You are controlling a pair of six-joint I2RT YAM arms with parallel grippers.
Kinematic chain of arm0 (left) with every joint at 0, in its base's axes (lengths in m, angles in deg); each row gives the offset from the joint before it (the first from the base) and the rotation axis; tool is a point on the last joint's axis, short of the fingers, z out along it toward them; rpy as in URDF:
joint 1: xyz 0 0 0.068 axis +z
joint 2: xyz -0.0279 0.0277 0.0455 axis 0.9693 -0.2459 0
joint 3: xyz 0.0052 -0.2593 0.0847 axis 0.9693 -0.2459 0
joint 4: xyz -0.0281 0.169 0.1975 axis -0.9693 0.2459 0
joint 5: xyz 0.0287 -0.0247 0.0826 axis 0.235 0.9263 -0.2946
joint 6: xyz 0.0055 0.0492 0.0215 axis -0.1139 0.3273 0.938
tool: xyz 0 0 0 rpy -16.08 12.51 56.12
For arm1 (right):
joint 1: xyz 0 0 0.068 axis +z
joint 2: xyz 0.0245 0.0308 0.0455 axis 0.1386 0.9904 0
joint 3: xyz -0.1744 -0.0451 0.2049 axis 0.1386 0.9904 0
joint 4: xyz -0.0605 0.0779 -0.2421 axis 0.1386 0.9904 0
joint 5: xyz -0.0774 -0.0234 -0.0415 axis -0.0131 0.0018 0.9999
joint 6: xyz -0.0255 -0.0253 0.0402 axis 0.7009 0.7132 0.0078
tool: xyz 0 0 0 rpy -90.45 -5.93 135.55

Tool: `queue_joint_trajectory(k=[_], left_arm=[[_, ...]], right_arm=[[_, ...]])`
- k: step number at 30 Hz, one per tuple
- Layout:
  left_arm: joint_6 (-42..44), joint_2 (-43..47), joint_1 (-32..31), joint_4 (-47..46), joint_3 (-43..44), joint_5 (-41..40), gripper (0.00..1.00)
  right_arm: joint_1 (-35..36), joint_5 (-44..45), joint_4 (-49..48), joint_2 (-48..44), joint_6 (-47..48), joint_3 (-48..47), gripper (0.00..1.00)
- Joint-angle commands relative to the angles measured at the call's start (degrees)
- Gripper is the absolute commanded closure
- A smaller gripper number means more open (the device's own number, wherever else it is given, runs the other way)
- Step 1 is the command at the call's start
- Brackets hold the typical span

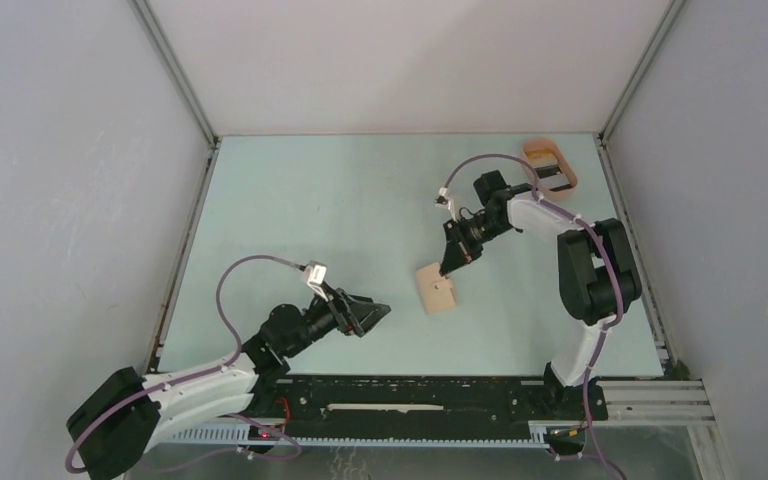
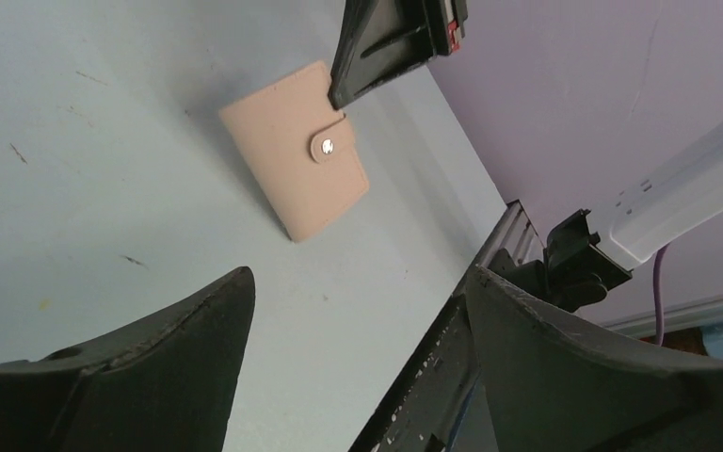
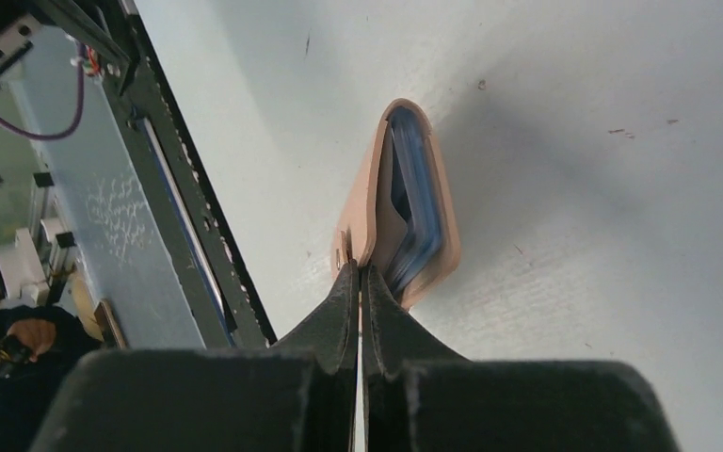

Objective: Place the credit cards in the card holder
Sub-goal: Place the card holder at the center of the board.

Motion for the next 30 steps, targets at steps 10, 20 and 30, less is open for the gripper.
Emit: queue_joint_trajectory(k=[10,20,30], left_arm=[[9.5,-5.1,-0.4,-8.6,-1.1,-3.0,0.24],[22.4,-20.9,-0.4,-28.7,3.4,6.9,0.31],[22.4,-43.2,0.2,-45.3,8.3,6.4,0.45]], right_arm=[[7.4,13.9,3.1,-1.5,5.9,-3.1,0.52],[11.4,12.1,-7.6,-27.4,26.4,11.6,0.43],[17.9,16.2,-9.9,-22.6,42.5,18.5,0.25]])
